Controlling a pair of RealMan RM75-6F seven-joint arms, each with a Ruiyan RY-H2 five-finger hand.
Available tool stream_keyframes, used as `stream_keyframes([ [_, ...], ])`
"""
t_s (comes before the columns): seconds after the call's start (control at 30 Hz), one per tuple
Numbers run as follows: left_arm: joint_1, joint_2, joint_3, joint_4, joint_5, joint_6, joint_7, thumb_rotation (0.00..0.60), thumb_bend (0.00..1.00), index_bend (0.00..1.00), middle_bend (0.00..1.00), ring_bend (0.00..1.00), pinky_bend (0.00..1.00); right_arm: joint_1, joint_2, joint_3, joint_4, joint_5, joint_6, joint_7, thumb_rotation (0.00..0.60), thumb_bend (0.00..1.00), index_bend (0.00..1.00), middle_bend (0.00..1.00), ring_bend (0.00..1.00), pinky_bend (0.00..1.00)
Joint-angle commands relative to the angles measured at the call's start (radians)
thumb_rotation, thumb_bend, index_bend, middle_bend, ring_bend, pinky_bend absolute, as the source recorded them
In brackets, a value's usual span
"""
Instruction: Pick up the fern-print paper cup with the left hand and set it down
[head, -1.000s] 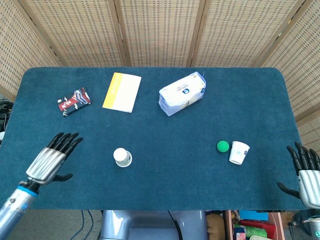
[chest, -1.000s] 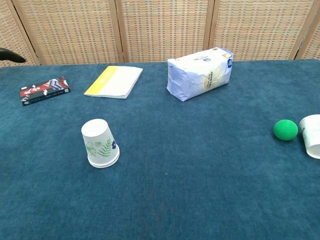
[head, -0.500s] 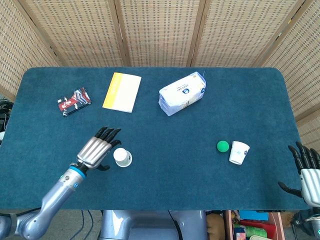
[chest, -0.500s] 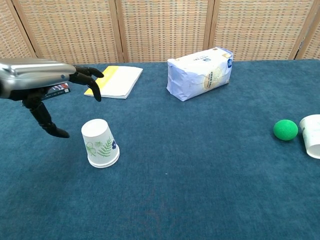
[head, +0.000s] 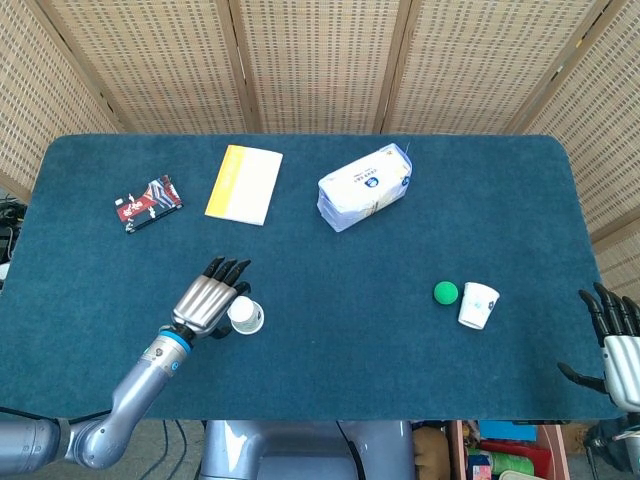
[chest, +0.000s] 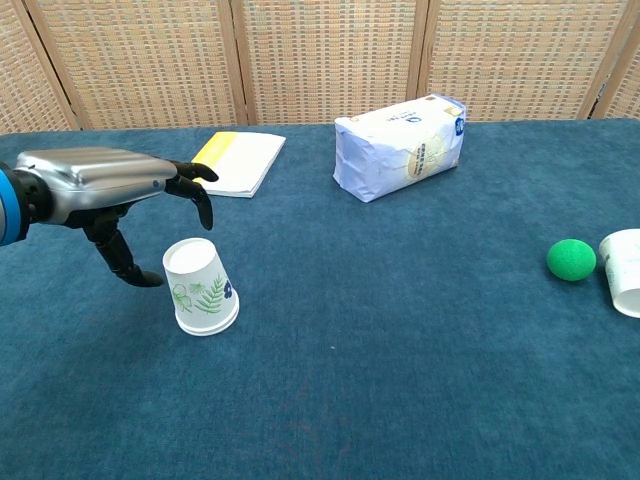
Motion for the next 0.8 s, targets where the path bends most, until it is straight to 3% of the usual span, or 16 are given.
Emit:
stream_keyframes([
  [0.03, -0.004, -0.004, 0.007, 0.012, -0.008, 0.004, -0.006, 0.6, 0.26, 0.29, 0.0, 0.0, 0.0, 0.001, 0.0, -0.001, 0.0, -0.001, -0.002, 0.0, 0.6, 0.0, 0.0, 0.0, 0.0, 0.0],
  [0.8, -0.053, -0.025, 0.029, 0.03, -0.043, 0.028, -0.026, 0.6, 0.29, 0.36, 0.0, 0.0, 0.0, 0.003, 0.0, 0.0, 0.002, 0.008, -0.011, 0.005, 0.6, 0.0, 0.0, 0.0, 0.0, 0.0],
])
